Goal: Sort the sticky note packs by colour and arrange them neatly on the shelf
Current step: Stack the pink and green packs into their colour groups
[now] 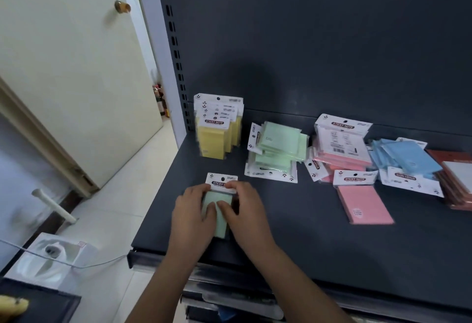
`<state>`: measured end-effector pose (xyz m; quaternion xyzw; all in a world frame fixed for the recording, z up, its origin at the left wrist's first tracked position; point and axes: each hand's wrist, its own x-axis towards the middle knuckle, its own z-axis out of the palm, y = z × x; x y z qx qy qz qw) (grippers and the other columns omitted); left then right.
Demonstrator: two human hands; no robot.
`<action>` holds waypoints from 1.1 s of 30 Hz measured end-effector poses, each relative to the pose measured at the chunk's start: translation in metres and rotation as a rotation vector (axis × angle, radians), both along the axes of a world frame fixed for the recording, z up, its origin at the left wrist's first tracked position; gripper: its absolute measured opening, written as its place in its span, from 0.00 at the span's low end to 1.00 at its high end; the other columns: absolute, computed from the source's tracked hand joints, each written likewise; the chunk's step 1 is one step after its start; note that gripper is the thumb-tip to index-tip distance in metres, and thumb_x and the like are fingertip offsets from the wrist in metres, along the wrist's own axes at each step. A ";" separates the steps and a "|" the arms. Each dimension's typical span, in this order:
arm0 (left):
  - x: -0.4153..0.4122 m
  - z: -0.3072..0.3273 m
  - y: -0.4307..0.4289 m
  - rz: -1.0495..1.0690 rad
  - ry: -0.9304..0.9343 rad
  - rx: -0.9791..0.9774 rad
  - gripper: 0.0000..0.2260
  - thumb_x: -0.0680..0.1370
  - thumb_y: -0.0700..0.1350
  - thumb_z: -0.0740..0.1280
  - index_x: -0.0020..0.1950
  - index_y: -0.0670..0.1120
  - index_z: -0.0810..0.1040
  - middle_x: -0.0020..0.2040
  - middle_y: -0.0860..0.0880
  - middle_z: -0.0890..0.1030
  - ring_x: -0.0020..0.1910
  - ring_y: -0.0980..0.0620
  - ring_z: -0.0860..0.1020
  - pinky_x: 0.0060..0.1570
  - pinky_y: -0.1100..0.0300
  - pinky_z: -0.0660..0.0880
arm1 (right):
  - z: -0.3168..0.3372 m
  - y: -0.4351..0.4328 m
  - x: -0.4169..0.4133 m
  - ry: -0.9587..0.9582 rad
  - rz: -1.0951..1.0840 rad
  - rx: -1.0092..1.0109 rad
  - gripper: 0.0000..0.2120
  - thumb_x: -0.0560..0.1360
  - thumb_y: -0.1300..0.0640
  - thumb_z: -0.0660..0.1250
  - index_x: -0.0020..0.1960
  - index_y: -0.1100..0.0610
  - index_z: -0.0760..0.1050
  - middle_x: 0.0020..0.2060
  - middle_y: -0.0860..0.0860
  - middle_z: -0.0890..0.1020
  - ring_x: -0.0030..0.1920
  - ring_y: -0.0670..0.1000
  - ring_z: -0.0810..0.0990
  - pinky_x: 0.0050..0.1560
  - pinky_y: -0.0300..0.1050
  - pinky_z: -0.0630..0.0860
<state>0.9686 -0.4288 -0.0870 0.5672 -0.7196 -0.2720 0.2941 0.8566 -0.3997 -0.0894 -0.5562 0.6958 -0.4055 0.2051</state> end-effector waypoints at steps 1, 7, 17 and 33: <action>0.001 -0.001 -0.002 -0.002 -0.148 -0.047 0.16 0.78 0.44 0.63 0.66 0.47 0.71 0.65 0.51 0.72 0.62 0.48 0.68 0.59 0.55 0.65 | 0.000 -0.002 0.001 0.101 -0.014 0.020 0.15 0.75 0.55 0.65 0.61 0.52 0.71 0.58 0.47 0.74 0.59 0.47 0.69 0.58 0.38 0.62; -0.001 0.000 -0.007 -0.031 -0.286 -0.013 0.17 0.79 0.46 0.60 0.67 0.48 0.68 0.69 0.51 0.66 0.67 0.49 0.62 0.62 0.54 0.60 | -0.002 -0.004 0.000 0.187 -0.062 0.062 0.14 0.75 0.50 0.65 0.59 0.53 0.72 0.56 0.48 0.72 0.57 0.49 0.68 0.58 0.42 0.63; -0.099 0.041 -0.030 -0.196 0.039 -0.182 0.19 0.75 0.42 0.66 0.66 0.43 0.71 0.63 0.46 0.75 0.64 0.45 0.70 0.62 0.52 0.65 | 0.040 0.001 -0.081 -0.307 -0.321 -0.147 0.16 0.76 0.67 0.62 0.62 0.57 0.72 0.54 0.47 0.76 0.58 0.49 0.75 0.60 0.40 0.70; -0.124 0.054 -0.030 0.064 0.708 0.163 0.05 0.74 0.36 0.68 0.43 0.46 0.75 0.41 0.49 0.78 0.40 0.53 0.75 0.40 0.63 0.73 | 0.043 0.002 -0.108 -1.143 -0.372 -0.117 0.03 0.75 0.65 0.66 0.46 0.58 0.73 0.44 0.57 0.78 0.44 0.53 0.76 0.43 0.44 0.73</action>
